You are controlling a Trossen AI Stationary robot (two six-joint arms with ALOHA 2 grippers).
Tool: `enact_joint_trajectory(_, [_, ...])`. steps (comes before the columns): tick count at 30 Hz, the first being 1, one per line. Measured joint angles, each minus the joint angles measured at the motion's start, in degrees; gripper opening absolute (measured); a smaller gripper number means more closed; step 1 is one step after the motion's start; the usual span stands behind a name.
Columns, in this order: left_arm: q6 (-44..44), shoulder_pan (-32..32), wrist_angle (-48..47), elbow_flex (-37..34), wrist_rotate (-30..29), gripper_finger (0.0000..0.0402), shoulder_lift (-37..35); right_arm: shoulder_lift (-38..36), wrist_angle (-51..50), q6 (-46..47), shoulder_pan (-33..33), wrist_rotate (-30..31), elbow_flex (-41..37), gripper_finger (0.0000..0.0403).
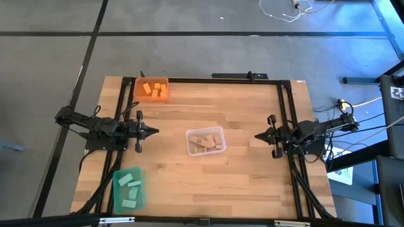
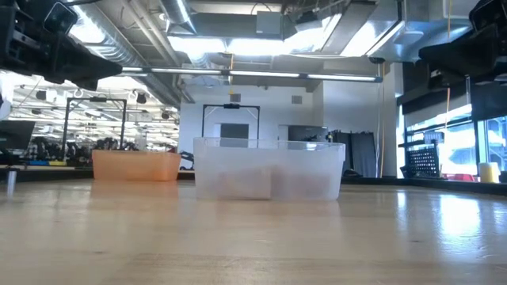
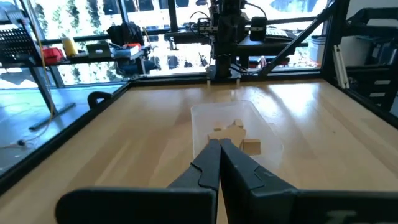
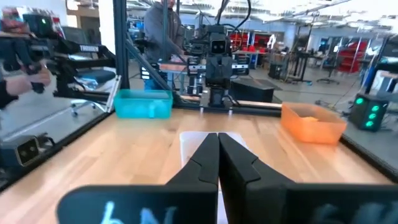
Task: Sort & place blocks by color
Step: Return to Home Position
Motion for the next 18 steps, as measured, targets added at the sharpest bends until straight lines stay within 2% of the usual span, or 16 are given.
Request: enact_joint_trajectory(18, [3.9, 0.0, -0.1, 0.0, -0.3, 0.0011, 0.1, 0.0, 0.0, -5.2, -1.8, 0.4, 0.0, 0.0])
